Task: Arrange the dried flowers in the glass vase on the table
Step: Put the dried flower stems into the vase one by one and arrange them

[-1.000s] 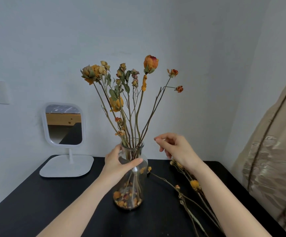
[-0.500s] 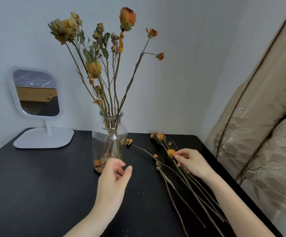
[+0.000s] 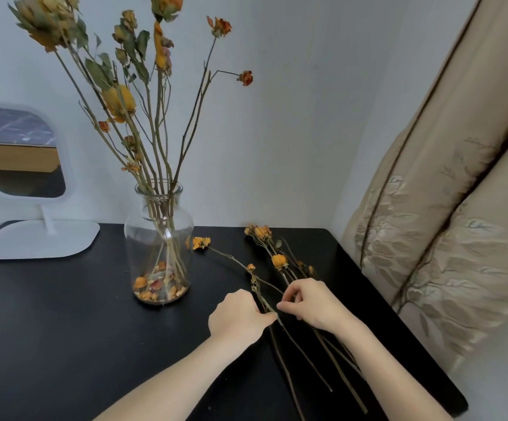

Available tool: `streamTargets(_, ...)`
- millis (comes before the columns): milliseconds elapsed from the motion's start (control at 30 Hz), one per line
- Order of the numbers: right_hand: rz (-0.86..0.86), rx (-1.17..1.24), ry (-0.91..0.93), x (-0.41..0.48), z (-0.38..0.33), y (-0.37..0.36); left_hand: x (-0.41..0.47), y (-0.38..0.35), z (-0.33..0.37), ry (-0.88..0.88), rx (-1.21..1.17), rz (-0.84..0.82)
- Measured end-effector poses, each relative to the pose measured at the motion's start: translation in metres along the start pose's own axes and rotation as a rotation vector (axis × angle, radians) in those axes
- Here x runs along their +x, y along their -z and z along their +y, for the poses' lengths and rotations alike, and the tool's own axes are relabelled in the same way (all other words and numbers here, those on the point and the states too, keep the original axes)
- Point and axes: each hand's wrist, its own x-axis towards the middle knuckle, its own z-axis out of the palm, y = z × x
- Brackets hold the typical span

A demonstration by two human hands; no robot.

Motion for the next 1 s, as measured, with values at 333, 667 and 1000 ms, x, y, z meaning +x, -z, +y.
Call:
streamTargets(333,-0.117,-0.118,-0.041,0.006,-0.014,-0.014,0.003,0.006,-0.005,0.032,-0.158,-0.008)
streamTargets(667,-0.021,-0.124,-0.113,0.017,-0.013,-0.016,0.003,0.020,-0.020,0.005,-0.266,-0.055)
streamTargets(1000,0.041,-0.059,-0.099,0.020,-0.012,-0.013,0.000,0.030,-0.031,-0.018,-0.228,-0.027)
